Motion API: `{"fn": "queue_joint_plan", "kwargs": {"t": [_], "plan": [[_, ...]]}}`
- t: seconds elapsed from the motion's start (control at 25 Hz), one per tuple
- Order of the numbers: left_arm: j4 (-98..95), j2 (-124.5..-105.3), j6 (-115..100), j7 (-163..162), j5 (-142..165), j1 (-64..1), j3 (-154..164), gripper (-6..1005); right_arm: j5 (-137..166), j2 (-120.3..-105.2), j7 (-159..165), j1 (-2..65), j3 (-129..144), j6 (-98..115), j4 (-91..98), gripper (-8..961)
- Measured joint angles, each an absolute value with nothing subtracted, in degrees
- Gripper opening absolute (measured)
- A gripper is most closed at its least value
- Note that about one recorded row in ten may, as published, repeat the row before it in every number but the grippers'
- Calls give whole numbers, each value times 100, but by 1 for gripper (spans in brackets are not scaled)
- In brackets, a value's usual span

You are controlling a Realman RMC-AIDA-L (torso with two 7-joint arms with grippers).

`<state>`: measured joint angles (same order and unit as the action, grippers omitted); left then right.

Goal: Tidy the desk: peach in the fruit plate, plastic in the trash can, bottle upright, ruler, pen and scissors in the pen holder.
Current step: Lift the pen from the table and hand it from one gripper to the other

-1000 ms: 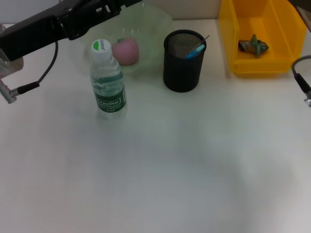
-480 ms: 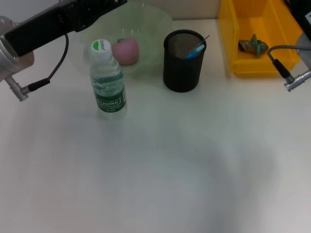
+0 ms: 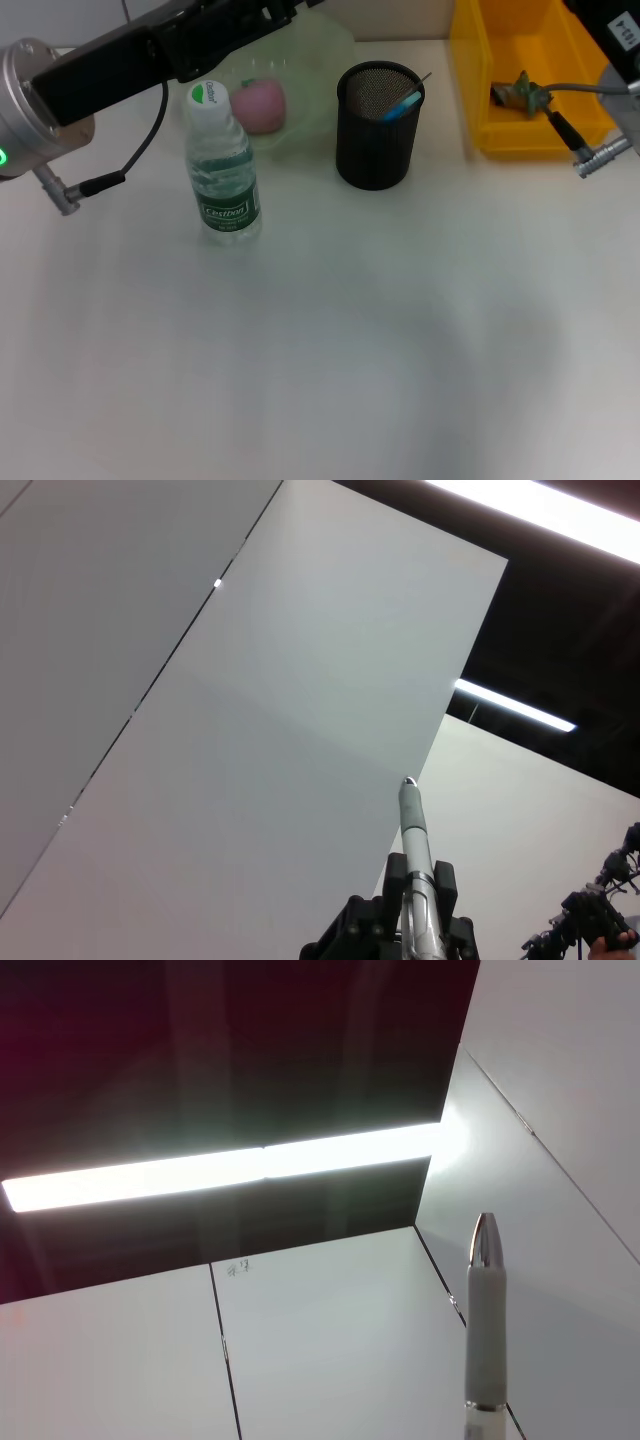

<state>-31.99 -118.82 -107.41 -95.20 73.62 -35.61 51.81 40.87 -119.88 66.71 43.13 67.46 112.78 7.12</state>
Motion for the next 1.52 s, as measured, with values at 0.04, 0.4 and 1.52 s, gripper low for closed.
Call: {"fn": "queue_joint_plan", "kwargs": {"t": [0.04, 0.4, 1.52], "plan": [[-3199, -11882, -10729, -9513, 7357, -3574, 5195, 492, 4087, -11988, 6671, 4319, 6756, 11255, 712, 146], [-3199, -11901, -10654, -9501, 7348, -3693, 5221, 492, 4086, -11988, 6631, 4382, 6768, 11171, 683, 147], [-2745, -11909, -10561, -9261, 7202, -3904, 5283, 491, 4087, -11988, 6264, 4660, 6761, 11171, 326, 146]]}}
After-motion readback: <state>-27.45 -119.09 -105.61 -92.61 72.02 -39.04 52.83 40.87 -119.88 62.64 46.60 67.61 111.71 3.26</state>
